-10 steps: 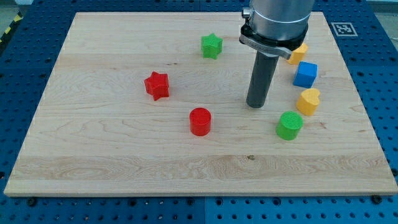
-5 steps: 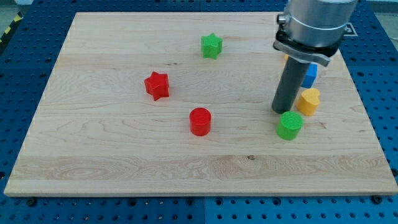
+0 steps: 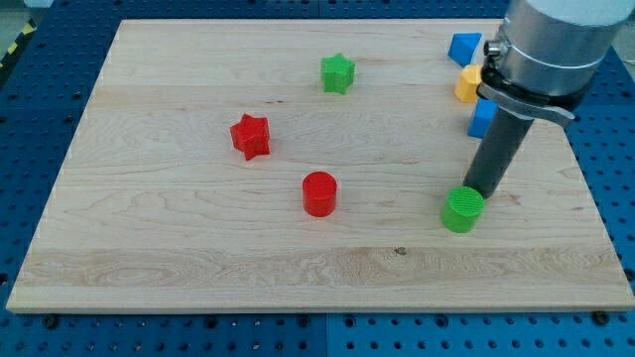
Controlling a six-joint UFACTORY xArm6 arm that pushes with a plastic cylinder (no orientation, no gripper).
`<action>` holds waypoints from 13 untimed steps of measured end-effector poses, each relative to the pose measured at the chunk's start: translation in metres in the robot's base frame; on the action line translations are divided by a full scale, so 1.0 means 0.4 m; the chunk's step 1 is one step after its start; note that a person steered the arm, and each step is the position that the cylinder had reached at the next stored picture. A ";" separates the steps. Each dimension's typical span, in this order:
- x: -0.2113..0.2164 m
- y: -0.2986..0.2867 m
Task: Place the green circle right to the red circle
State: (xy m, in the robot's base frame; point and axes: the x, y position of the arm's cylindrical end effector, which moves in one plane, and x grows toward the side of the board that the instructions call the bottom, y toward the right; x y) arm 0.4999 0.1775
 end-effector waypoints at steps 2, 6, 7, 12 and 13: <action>0.040 0.060; 0.112 0.056; 0.117 0.041; 0.072 -0.126; 0.080 -0.127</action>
State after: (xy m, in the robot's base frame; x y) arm 0.5318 0.1266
